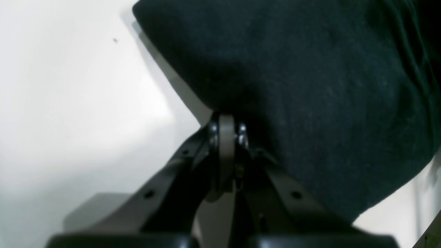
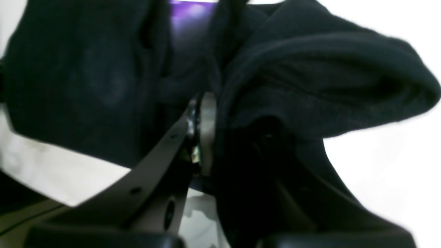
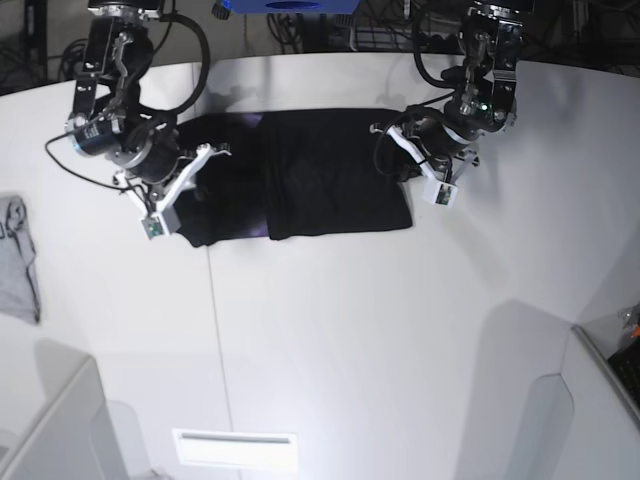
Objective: Fold the T-shirt properly
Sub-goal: 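Grasp the bundle end with the right gripper and fold it toward the left gripper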
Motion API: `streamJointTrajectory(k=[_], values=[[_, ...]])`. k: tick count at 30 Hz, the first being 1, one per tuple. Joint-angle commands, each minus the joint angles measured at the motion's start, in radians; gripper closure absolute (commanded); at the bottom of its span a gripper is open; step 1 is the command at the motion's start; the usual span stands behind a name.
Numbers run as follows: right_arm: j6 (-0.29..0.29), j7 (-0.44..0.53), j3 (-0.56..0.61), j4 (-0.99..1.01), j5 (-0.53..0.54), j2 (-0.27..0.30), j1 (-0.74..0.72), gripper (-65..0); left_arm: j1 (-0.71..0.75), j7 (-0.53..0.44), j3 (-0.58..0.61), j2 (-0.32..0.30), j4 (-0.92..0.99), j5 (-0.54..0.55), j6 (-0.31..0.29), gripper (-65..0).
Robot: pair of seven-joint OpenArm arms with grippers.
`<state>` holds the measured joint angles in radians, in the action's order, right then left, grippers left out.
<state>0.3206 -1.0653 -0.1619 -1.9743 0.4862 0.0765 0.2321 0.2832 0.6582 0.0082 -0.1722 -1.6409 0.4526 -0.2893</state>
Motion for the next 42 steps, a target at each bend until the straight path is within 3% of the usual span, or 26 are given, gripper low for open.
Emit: streamJointTrajectory(k=[1,11,17,22,31,42], values=[[-0.015,0.021,0.017,-0.021,0.016,0.003,-0.009,0.0,0.003,0.021,0.003,-0.005,-0.009,-0.008,0.0,0.0],[-0.048,0.027,0.134,-0.032,0.016,-0.068,-0.01,0.0,0.009,0.022,0.003,-0.008,-0.009,-0.008,0.0,0.0],[-0.11,0.03,0.196,-0.038,0.016,-0.088,-0.015,0.0,0.012,0.022,0.005,-0.028,-0.009,-0.008,0.0,0.0],[-0.111,0.03,0.235,-0.038,0.016,-0.091,-0.021,0.0,0.012,0.022,0.006,-0.028,-0.008,-0.008,0.0,0.0],[-0.111,0.024,0.244,-0.038,0.016,-0.149,-0.023,0.0,0.003,0.022,0.089,-0.037,-0.002,-0.008,0.002,0.0],[-0.113,0.03,0.313,-0.036,0.016,-0.154,-0.03,0.0,0.003,0.022,0.082,-0.042,-0.009,-0.008,0.002,0.0]])
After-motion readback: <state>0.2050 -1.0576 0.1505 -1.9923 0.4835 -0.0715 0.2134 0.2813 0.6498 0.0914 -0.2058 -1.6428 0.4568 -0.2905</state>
